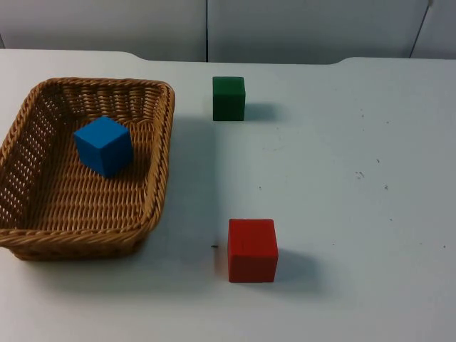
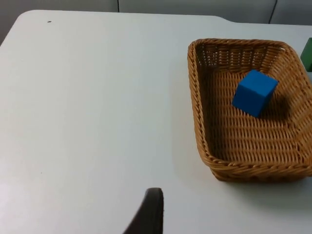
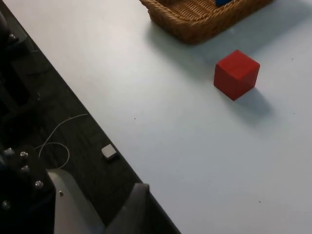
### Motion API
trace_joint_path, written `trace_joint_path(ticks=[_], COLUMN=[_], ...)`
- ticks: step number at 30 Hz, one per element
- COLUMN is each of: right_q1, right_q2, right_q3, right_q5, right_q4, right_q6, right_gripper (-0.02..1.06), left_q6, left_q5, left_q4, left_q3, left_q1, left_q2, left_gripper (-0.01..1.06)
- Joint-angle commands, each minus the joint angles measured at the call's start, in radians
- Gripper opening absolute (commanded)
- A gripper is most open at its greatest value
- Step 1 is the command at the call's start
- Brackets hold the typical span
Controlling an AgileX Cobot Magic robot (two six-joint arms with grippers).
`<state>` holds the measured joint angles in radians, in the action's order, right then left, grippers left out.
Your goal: Pick up the basket with the left hand and place the blue cube into the basket with the right hand.
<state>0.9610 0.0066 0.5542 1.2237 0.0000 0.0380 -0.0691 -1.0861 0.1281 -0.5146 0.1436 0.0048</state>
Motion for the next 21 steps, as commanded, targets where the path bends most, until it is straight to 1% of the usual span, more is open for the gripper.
trace_joint_path(ticks=[1, 11, 13, 15, 17, 21], right_q1=[0.002, 0.002, 0.002, 0.002, 0.002, 0.002], right_q2=[-0.007, -0.007, -0.007, -0.007, -0.007, -0.007], right_q3=[0.006, 0.006, 0.004, 0.004, 0.004, -0.005], right_q5=[-0.003, -0.003, -0.003, -0.036, -0.043, -0.086], right_q4=[-0.023, -0.019, -0.016, 0.0, 0.0, -0.033], right_q6=[0.011, 0.011, -0.01, -0.064, -0.07, -0.072], right_gripper=[0.95, 0.95, 0.95, 0.95, 0.95, 0.95], left_q6=[0.025, 0.029, 0.029, 0.029, 0.029, 0.029], left_q5=[0.01, 0.01, 0.01, 0.01, 0.01, 0.01], left_q4=[-0.014, -0.017, -0.017, -0.017, -0.017, -0.017], left_q3=[0.004, 0.004, 0.004, 0.004, 0.004, 0.004], left_q1=[0.002, 0.002, 0.002, 0.002, 0.002, 0.002], left_q2=[-0.005, -0.005, -0.005, -0.005, -0.005, -0.005], left_gripper=[0.84, 0.84, 0.84, 0.84, 0.84, 0.84])
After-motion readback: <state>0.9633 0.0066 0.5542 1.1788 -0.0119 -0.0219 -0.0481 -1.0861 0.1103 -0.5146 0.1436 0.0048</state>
